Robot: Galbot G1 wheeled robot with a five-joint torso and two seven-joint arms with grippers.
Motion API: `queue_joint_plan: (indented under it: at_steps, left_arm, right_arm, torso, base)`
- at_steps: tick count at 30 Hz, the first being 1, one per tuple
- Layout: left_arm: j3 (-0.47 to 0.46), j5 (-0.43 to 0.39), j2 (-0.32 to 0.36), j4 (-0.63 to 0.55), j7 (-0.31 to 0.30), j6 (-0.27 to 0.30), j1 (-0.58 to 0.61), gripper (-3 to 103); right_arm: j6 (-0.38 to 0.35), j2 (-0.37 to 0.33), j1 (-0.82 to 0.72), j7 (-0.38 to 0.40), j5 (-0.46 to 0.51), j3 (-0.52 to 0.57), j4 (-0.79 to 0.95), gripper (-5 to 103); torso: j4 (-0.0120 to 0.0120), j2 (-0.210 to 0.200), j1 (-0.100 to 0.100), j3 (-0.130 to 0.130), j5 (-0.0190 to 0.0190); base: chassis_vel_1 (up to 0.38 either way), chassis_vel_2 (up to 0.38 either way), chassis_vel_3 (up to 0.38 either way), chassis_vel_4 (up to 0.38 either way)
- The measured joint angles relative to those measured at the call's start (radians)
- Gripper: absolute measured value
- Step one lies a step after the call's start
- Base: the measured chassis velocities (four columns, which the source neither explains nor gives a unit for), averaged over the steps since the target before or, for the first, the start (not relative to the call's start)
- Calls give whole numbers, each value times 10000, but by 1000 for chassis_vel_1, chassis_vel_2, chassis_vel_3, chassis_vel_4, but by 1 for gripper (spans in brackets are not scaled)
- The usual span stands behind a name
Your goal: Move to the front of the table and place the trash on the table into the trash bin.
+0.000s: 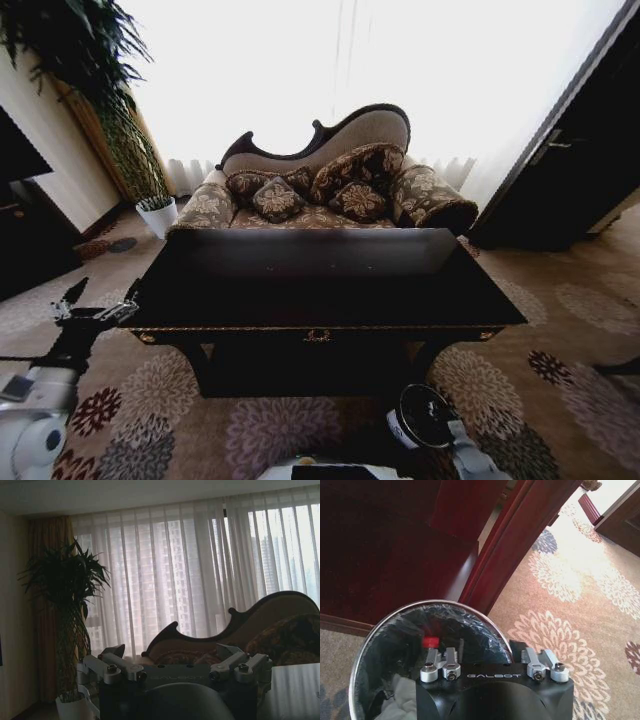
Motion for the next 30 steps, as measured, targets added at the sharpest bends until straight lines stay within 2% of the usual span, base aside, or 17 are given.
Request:
queue_joint_plan:
  at_steps: [1,2,5,8,11,12,14,15,18,19,20,24,30]
  left_arm:
    - [1,1,0,1,0,-1,0,100]
    - [1,1,0,1,0,-1,0,100]
    - [12,2,16,6,0,-6,-5,100]
    - [18,3,26,2,1,-8,-4,100]
    - [19,-7,65,0,7,-16,-14,100]
    - [19,-12,70,0,7,-17,-23,100]
    - [15,-37,79,16,8,-22,-78,100]
    - [15,-37,79,16,8,-22,-78,100]
    - [64,-38,76,81,9,-24,-164,100]
    - [164,-29,33,81,4,-23,-206,100]
    - [164,-29,33,81,4,-23,-206,100]
    - [322,11,-78,12,-19,-4,-225,100]
    - [321,15,-39,14,-24,2,-261,100]
  right_arm:
    - [0,3,-8,-1,0,3,10,55]
    - [0,3,-8,-1,0,3,10,55]
    - [2,66,-196,-5,22,51,332,71]
    - [16,90,-341,-9,72,84,611,77]
    - [111,109,-1001,-76,194,238,1744,93]
    - [144,105,-1173,-114,189,286,1990,93]
    - [228,113,-1935,-271,118,553,3051,99]
    - [228,113,-1935,-271,118,553,3051,99]
    - [145,289,-2780,-556,292,965,4494,100]
    - [80,452,-3430,-1077,357,1394,5632,100]
    - [80,452,-3430,-1077,357,1394,5632,100]
    - [183,775,-4875,-2080,191,2544,7642,100]
    - [280,1041,-5797,-2573,197,3605,9056,100]
  torso:
    - [0,0,0,0,0]
    - [0,0,0,0,0]
    - [1,0,0,0,0]
    - [1,0,0,0,0]
    - [3,0,0,-1,0]
    - [3,0,0,0,0]
    - [-1,0,0,-1,-2]
    - [-1,0,0,-1,-2]
    - [-2,1,-1,-1,0]
    - [3,0,-1,-1,2]
    - [3,0,-1,-1,2]
    - [-1,0,-2,-1,-3]
    - [-1,2,-2,-2,1]
  base:
    - [0,0,0,0]
    - [0,0,0,0]
    - [0,0,0,0]
    - [0,0,0,0]
    - [0,0,0,0]
    - [0,0,0,0]
    - [0,0,0,0]
    - [0,0,0,0]
    - [0,0,0,0]
    - [0,0,0,0]
    - [0,0,0,0]
    - [0,0,0,0]
    - [0,0,0,0]
